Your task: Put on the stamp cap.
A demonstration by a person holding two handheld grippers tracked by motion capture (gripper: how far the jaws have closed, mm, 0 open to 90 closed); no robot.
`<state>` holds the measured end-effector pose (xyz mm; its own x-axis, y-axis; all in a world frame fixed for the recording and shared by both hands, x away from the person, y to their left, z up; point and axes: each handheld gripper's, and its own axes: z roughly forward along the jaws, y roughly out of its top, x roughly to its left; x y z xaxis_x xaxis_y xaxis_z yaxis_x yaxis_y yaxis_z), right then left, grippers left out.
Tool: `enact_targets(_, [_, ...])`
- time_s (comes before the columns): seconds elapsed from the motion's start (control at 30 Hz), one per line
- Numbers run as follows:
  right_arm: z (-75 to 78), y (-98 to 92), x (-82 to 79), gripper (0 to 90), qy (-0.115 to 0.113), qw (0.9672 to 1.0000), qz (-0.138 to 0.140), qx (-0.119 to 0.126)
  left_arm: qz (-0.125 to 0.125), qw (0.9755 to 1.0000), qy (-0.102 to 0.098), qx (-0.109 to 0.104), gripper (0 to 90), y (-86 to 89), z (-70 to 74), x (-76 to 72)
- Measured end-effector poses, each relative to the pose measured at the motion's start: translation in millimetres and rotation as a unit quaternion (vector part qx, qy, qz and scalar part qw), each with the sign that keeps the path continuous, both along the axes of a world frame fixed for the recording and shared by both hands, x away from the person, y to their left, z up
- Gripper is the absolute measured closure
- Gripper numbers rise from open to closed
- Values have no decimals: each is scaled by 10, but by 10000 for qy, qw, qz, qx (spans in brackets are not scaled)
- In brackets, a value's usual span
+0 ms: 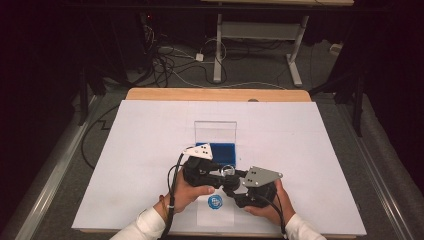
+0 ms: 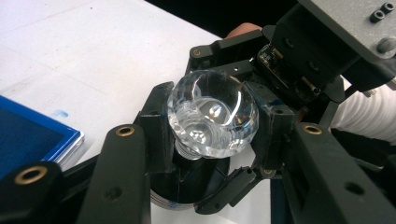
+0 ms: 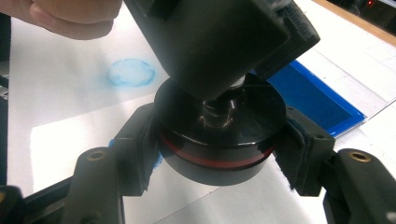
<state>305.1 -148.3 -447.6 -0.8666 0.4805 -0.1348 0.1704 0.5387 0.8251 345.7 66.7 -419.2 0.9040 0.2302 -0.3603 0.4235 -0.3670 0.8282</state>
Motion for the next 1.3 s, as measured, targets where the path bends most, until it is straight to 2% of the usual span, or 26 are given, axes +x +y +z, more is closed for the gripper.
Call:
enact_targets(0.33, [-80,21,26,375,137,9998,-4,-162,-4,9997,61,246,550,-36,-67,14])
enact_targets(0.47, [-99,29,25,379,158,9994,-9,-313,0,9994,155,298,550,-49,-95,24])
enact_targets(0.6, [-71,26,2,382,103,9990,-35,-422,-37,9996,179,201,550,-36,-94,28])
enact_targets(0.8, [11,25,-41,383,56,9991,-42,-429,-105,9997,225,81,549,-15,-61,26])
enact_targets(0.87, [22,20,-47,383,56,9992,-14,-398,-150,9994,299,17,550,0,-71,46])
enact_targets(0.93, [36,33,-60,382,-39,9984,-73,-557,-152,9994,314,-51,550,1,-76,47])
enact_targets(0.97, [40,24,-57,382,7,9989,-40,-474,-163,9995,284,-4,550,-7,-67,44])
enact_targets(1.03, [46,38,-70,382,-48,9985,-94,-539,-175,9994,281,-27,550,-13,-53,42])
enact_targets(1.07, [55,32,-68,382,-9,9987,-63,-498,-170,9994,307,-45,550,-8,-53,46])
enact_targets(1.1, [61,35,-71,382,-52,9986,-88,-521,-202,9993,312,19,550,-11,-52,52])
enact_targets(1.13, [61,39,-72,382,-86,9981,-67,-605,-209,9993,307,-53,550,0,-55,50])
enact_targets(1.17, [64,39,-78,381,-35,9987,-79,-510,-202,9992,324,-71,550,4,-54,50])
enact_targets(1.2, [69,44,-83,381,-67,9985,-83,-538,-235,9992,320,-16,550,1,-45,57])
enact_targets(1.23, [76,49,-84,381,-111,9980,-78,-621,-217,9991,338,-117,550,9,-44,63])
enact_targets(1.27, [85,38,-82,381,-103,9985,-81,-534,-206,9991,340,-138,550,10,-43,66])
enact_targets(1.3, [94,40,-83,381,-108,9984,-100,-544,-221,9993,297,-64,550,-1,-37,62])
